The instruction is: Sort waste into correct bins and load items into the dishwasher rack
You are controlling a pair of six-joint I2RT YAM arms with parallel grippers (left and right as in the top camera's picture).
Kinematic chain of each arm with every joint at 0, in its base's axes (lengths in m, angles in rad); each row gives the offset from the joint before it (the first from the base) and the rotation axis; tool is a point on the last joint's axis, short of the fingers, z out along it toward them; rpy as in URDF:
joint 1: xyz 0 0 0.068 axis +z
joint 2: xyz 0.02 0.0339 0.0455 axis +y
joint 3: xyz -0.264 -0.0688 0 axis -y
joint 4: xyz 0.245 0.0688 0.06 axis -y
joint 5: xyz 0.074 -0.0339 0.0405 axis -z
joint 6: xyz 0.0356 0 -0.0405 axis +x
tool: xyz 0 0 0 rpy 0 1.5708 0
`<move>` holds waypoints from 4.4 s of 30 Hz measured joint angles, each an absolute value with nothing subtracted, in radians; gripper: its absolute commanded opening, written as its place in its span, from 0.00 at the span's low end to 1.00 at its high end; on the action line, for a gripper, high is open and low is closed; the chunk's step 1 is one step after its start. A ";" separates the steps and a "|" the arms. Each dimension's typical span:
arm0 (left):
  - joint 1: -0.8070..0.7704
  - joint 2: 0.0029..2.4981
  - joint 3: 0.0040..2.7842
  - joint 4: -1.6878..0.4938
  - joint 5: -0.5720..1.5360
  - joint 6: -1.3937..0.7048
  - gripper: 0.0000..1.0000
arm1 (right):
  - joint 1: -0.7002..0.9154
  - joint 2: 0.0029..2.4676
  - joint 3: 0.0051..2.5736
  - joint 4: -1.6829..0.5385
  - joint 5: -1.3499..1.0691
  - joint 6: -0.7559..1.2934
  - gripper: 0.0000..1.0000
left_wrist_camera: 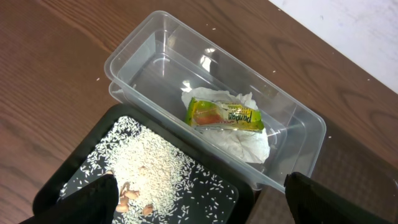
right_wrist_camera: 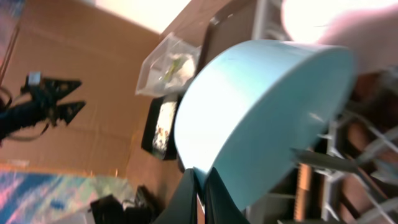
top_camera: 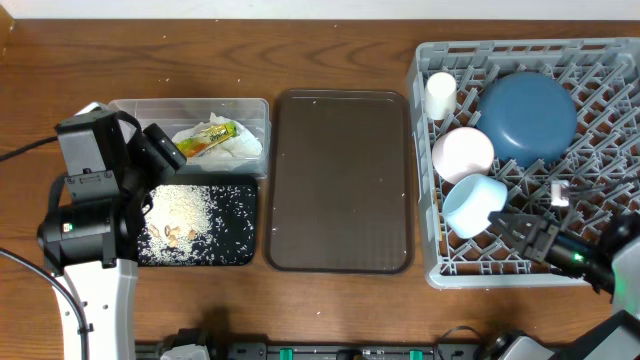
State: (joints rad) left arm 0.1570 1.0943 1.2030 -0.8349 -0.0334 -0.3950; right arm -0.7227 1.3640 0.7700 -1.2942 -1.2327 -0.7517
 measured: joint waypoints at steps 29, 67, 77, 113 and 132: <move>0.157 1.094 1.203 -0.834 -0.033 -0.395 0.88 | -0.477 1.367 1.423 -1.286 -0.469 -0.094 0.99; 0.157 1.094 1.203 -0.835 -0.033 -0.395 0.88 | -0.027 1.337 1.459 -1.270 0.021 0.007 0.99; 0.157 1.094 1.203 -0.835 -0.034 -0.395 0.88 | -0.027 0.878 1.407 -0.773 -0.083 0.013 0.99; 0.157 1.094 1.203 -0.835 -0.033 -0.395 0.88 | 0.003 0.016 0.041 0.323 -0.118 0.049 0.99; 0.157 1.094 1.203 -0.835 -0.033 -0.395 0.88 | 0.003 0.012 0.006 -0.061 -0.108 -0.012 0.99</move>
